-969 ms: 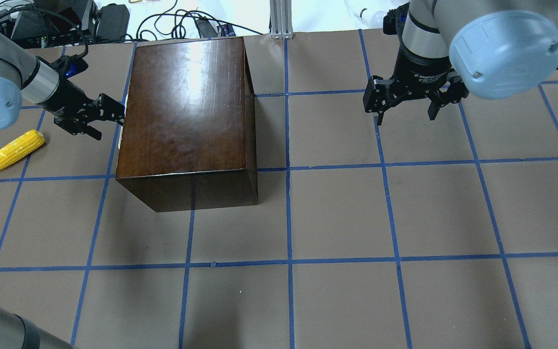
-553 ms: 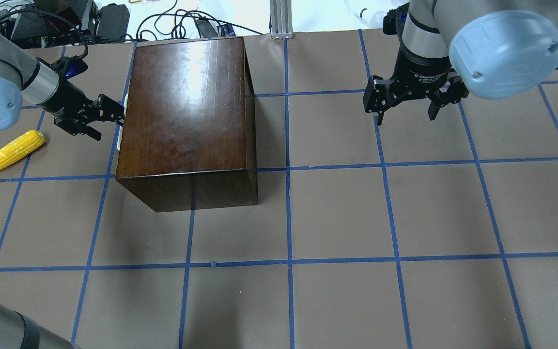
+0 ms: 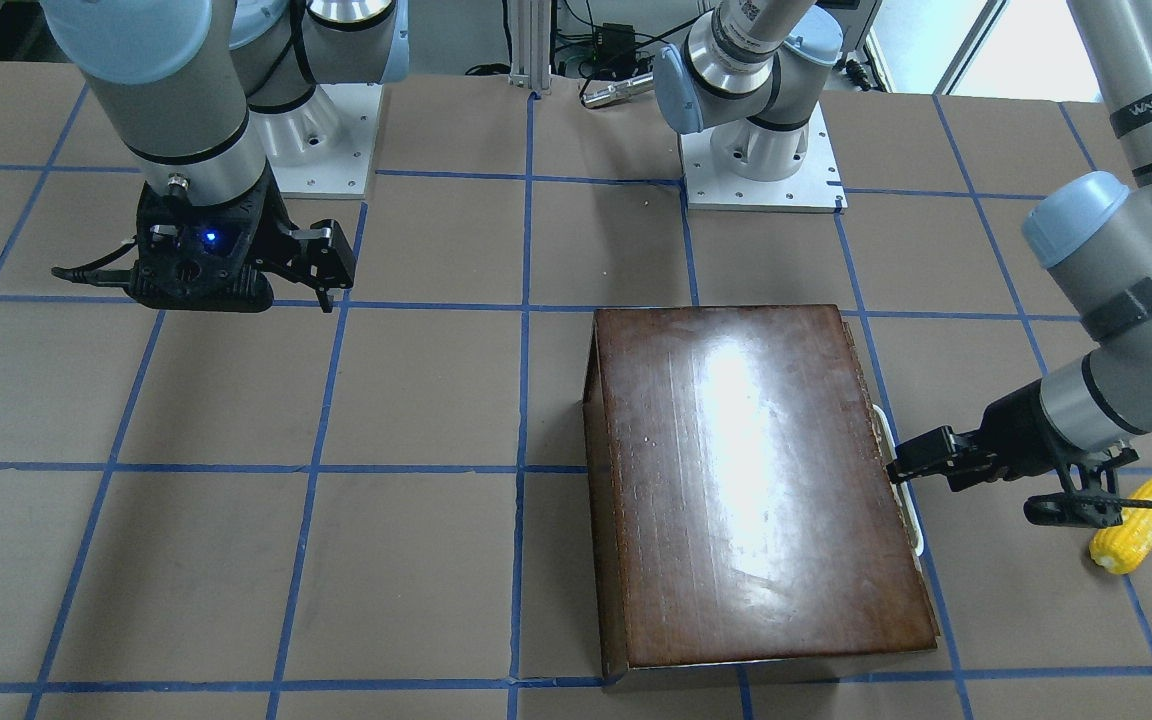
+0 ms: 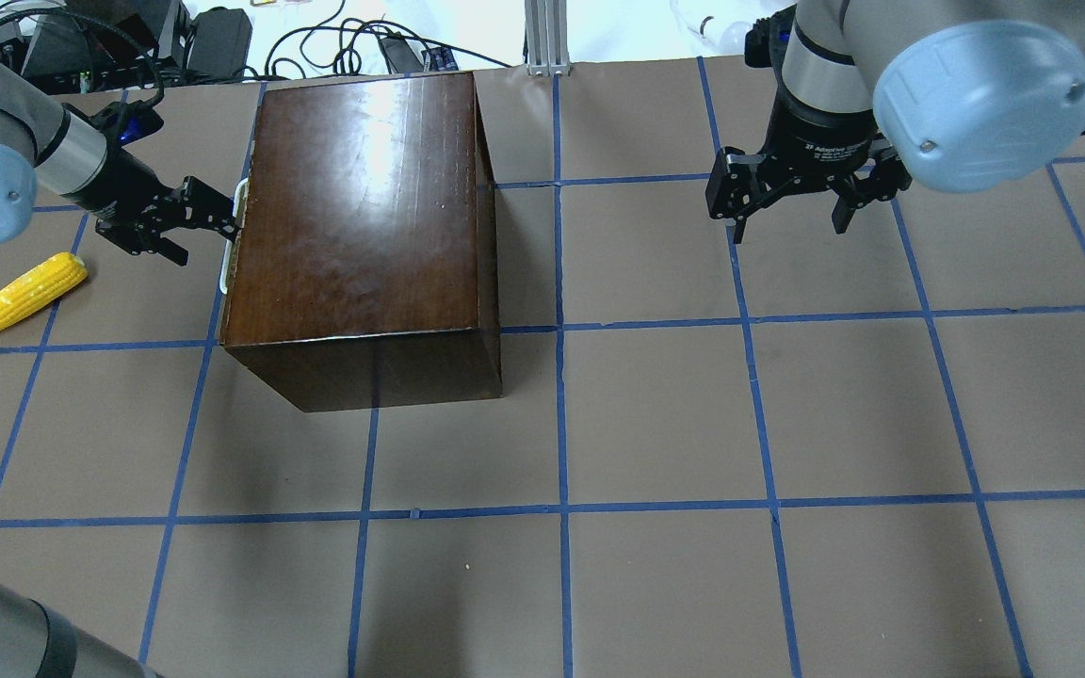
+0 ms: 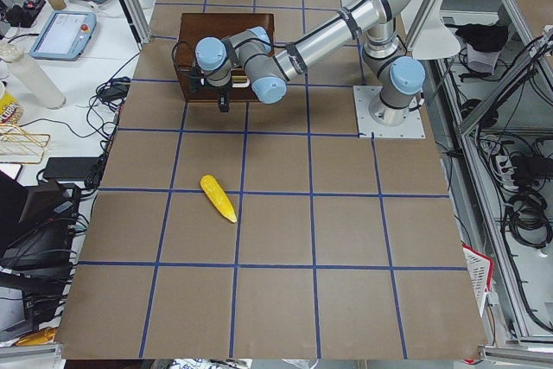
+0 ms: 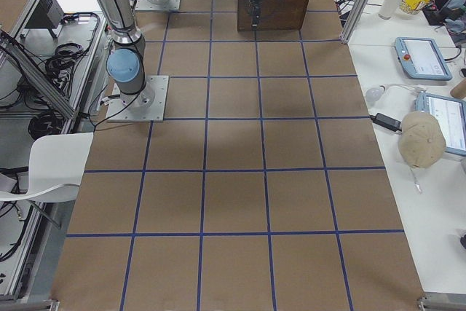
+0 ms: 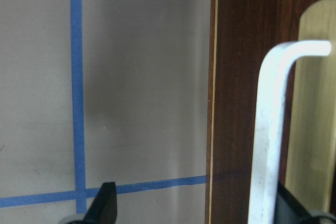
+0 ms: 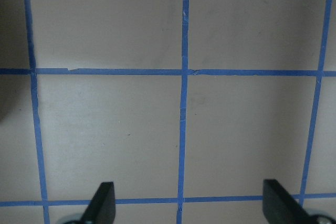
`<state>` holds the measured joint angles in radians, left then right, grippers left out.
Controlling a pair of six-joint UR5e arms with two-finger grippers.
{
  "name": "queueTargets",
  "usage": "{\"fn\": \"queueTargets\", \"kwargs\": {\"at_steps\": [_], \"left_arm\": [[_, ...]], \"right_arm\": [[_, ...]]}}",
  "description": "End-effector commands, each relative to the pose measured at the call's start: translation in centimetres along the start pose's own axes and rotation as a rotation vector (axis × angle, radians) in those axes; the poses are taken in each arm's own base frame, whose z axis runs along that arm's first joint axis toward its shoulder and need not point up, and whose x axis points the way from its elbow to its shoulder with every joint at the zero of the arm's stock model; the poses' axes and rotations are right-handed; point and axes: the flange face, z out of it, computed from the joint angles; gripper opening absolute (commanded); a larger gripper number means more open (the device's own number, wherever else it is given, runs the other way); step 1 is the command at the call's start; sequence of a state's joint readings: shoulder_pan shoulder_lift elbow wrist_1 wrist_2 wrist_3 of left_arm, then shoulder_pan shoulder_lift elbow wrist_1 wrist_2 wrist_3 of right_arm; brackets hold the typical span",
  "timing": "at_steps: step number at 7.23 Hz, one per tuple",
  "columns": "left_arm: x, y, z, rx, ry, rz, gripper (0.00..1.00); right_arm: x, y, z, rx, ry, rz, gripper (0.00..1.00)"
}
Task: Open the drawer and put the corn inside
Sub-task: 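Align the left gripper with the white handle and close on it, then pull the drawer outward by its handle with the left gripper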
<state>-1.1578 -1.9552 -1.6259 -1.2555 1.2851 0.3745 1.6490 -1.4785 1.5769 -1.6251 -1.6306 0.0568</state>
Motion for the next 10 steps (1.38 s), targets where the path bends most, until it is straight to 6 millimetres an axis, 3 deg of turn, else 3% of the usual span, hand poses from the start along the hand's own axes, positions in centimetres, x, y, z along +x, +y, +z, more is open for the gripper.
{"fn": "queueTargets", "kwargs": {"at_steps": [1, 10], "left_arm": [[-0.7, 0.1, 0.0, -0.004, 0.001, 0.021, 1.0], [-2.1, -0.9, -0.8, -0.019, -0.063, 0.089, 1.0]], "right_arm": [[0.0, 0.0, 0.0, 0.0, 0.0, 0.0, 1.0], [0.0, 0.0, 0.0, 0.0, 0.0, 0.0, 1.0]]}}
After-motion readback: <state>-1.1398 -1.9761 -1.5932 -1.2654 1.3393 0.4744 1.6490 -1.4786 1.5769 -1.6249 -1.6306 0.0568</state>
